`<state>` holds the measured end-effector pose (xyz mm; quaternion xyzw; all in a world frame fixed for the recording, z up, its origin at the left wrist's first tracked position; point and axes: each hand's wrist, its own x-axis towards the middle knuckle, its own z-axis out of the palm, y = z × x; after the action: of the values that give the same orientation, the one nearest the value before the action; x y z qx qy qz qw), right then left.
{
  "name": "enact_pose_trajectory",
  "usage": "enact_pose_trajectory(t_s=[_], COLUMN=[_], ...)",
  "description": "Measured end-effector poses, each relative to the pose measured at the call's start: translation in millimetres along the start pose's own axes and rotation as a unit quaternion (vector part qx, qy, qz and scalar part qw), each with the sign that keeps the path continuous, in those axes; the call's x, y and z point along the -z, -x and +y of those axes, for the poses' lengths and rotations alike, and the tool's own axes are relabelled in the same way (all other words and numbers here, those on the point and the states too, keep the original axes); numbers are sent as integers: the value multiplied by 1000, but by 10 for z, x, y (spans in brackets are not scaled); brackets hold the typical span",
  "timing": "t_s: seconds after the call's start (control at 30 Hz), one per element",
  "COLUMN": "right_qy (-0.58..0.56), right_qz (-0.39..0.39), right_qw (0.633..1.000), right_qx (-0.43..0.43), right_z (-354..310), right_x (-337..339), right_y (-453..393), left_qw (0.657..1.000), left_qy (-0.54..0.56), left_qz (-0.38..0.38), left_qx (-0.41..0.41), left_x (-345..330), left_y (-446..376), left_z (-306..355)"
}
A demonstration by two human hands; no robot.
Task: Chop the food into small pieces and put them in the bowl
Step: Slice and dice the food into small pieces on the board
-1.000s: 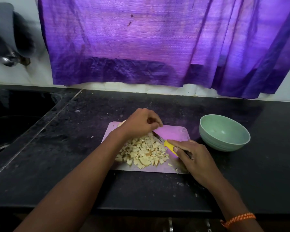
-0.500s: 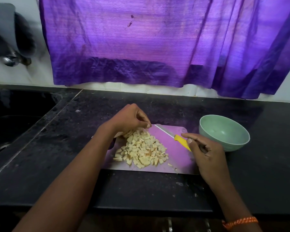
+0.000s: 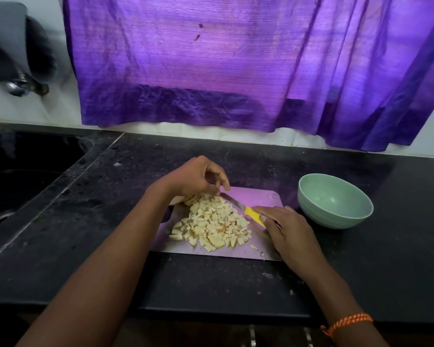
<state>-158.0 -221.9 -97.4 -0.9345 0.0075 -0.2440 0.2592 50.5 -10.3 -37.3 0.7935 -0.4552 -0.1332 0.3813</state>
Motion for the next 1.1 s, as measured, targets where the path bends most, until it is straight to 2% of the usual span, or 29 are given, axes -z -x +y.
enact_pose_trajectory(t_s=[0.13, 0.33, 0.5, 0.6, 0.7, 0.9, 0.97, 1.1], right_qy=[-70, -66, -32, -12, -11, -10, -12, -9], right_qz=[42, 83, 118, 113, 108, 94, 96, 107], right_qw=[997, 994, 992, 993, 993, 994, 994, 993], right_qx=[-2, -21, -35, -43, -39, -47, -51, -57], right_z=[-16, -35, -26, -23, -40, -55, -58, -50], right_x=[51, 76, 91, 71, 65, 58, 64, 68], right_y=[29, 47, 50, 39, 26, 44, 43, 42], left_qw=[999, 999, 986, 979, 973, 969, 969, 973], left_qy=[28, 19, -92, -104, -107, -85, -110, -118], left_qz=[14, 27, 108, 50, -11, -31, -15, 69], left_qx=[-19, -3, 88, 169, 203, 231, 221, 186], left_x=[12, 13, 290, 470, 476, 467, 445, 463], left_y=[-22, -46, 31, 127, 130, 119, 133, 165], left_z=[-15, -33, -228, -389, -436, -488, -444, -320])
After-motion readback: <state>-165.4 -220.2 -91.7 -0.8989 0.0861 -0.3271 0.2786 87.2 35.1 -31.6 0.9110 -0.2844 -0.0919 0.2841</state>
